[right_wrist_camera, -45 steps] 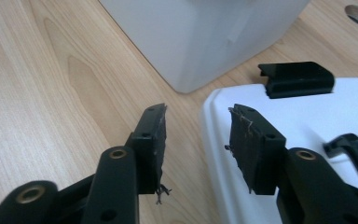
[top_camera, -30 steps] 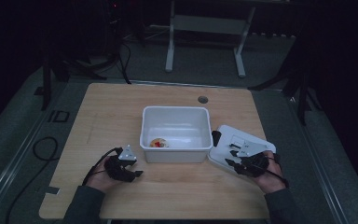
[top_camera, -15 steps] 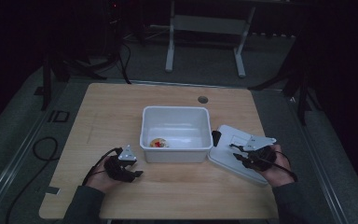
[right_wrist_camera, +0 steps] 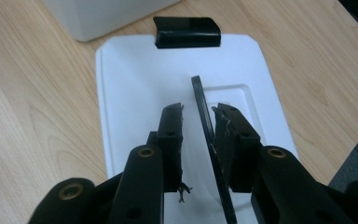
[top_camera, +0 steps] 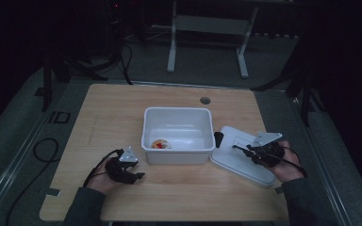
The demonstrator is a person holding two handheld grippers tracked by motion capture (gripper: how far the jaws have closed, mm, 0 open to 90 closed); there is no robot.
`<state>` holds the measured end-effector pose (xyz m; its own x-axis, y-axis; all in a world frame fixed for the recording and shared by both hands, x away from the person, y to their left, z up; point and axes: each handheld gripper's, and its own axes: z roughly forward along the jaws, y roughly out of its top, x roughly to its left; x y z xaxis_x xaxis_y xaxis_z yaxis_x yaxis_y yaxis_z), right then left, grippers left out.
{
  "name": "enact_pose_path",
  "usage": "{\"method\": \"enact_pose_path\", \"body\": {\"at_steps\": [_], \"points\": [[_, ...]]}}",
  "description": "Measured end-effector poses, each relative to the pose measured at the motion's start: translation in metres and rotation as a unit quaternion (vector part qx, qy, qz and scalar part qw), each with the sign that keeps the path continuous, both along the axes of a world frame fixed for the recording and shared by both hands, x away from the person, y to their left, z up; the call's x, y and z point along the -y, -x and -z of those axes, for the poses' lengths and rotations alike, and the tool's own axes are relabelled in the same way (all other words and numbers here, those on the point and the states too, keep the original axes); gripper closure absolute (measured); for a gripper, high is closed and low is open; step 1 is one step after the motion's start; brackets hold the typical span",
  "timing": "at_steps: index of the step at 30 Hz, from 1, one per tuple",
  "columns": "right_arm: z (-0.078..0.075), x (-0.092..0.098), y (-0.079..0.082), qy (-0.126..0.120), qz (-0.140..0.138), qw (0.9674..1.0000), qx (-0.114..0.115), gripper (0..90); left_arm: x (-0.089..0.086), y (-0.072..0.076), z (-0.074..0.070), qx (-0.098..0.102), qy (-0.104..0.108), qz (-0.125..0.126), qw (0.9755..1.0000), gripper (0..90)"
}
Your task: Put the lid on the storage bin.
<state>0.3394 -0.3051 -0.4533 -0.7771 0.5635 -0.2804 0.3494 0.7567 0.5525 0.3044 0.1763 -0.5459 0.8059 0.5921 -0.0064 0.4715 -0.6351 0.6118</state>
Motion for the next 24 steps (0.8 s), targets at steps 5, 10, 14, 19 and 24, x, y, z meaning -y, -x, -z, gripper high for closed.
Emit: {"method": "enact_pose_path", "body": {"at_steps": [5,10,14,19,24], "points": [[0.003,0.0,-0.006,0.016,-0.004,0.9998,-0.009,71.8,0.0,0.0,0.0,-0.001,0.002,-0.001,1.0,43.4],[0.003,-0.001,-0.011,0.023,-0.008,0.9996,-0.015,72.3,0.0,0.0,0.0,-0.001,0.004,-0.001,1.0,43.4],[0.004,-0.002,-0.015,0.035,-0.012,0.9991,-0.022,72.4,0.0,0.0,0.0,-0.001,0.004,0.0,1.0,43.4],[0.006,-0.003,-0.017,0.046,-0.016,0.9984,-0.028,73.2,-0.001,0.0,0.0,-0.002,0.004,0.0,1.0,43.3],[0.009,-0.003,-0.022,0.068,-0.018,0.9968,-0.039,73.4,-0.001,0.0,0.0,-0.002,0.004,0.001,1.0,43.2]]}}
